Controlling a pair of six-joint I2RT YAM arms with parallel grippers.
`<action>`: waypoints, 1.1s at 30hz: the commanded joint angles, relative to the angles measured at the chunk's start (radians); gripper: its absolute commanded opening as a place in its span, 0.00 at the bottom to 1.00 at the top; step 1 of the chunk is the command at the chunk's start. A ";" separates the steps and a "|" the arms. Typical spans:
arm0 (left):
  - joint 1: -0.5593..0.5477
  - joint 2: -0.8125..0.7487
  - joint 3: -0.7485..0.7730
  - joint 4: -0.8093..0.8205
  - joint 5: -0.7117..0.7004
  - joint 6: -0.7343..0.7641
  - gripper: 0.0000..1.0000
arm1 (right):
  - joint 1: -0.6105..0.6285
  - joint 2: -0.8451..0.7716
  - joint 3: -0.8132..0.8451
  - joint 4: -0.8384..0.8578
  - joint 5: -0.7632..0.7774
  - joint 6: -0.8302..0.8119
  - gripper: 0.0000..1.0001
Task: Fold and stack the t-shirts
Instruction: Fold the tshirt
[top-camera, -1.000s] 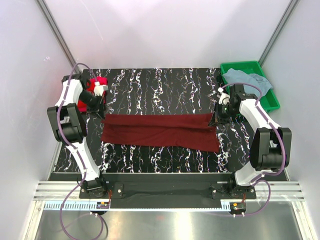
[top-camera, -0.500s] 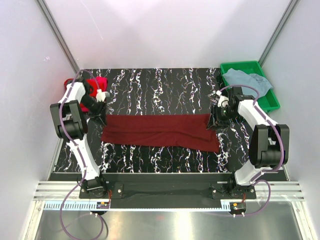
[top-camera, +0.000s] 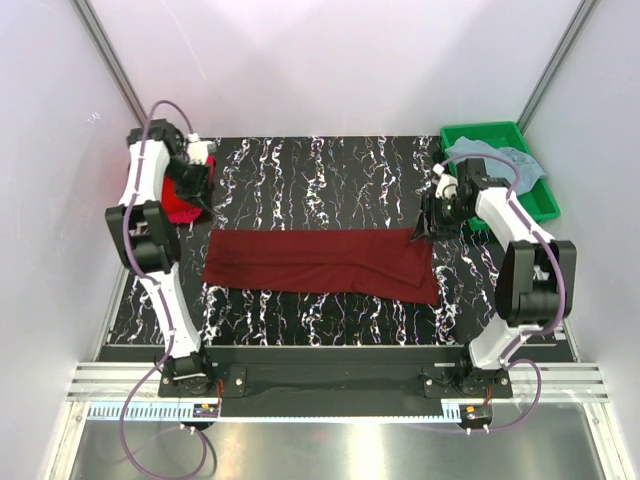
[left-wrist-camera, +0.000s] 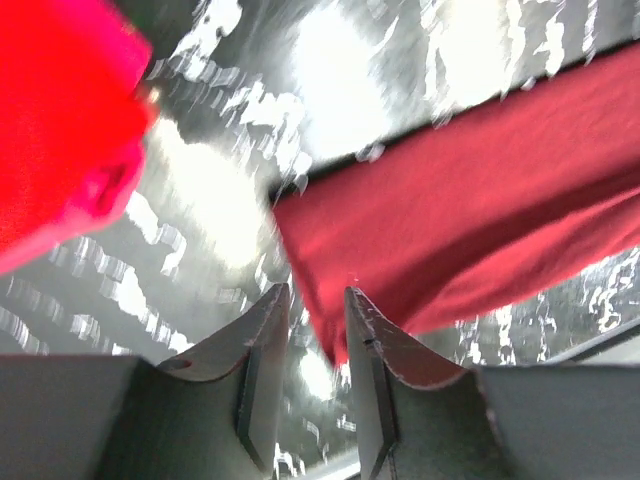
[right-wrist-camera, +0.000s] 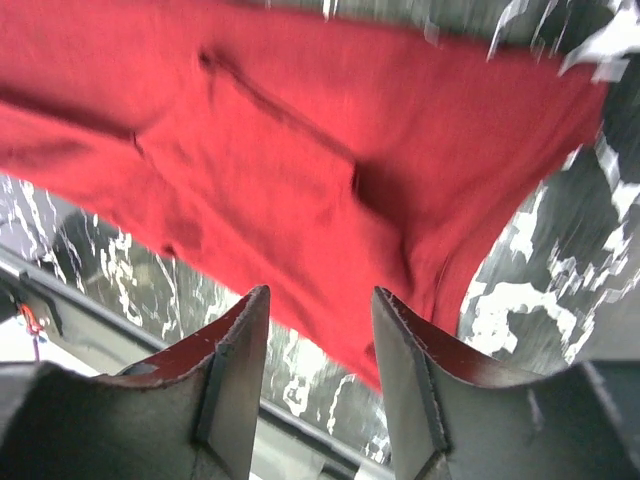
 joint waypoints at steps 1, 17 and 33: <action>-0.063 0.104 0.022 -0.206 0.097 -0.008 0.32 | 0.003 0.081 0.103 0.037 -0.008 -0.009 0.51; -0.149 0.133 -0.119 -0.204 0.189 0.015 0.26 | 0.111 0.267 0.269 -0.011 -0.009 -0.072 0.48; -0.149 0.000 -0.381 -0.207 0.152 -0.002 0.28 | 0.179 0.318 0.293 -0.003 0.002 -0.071 0.48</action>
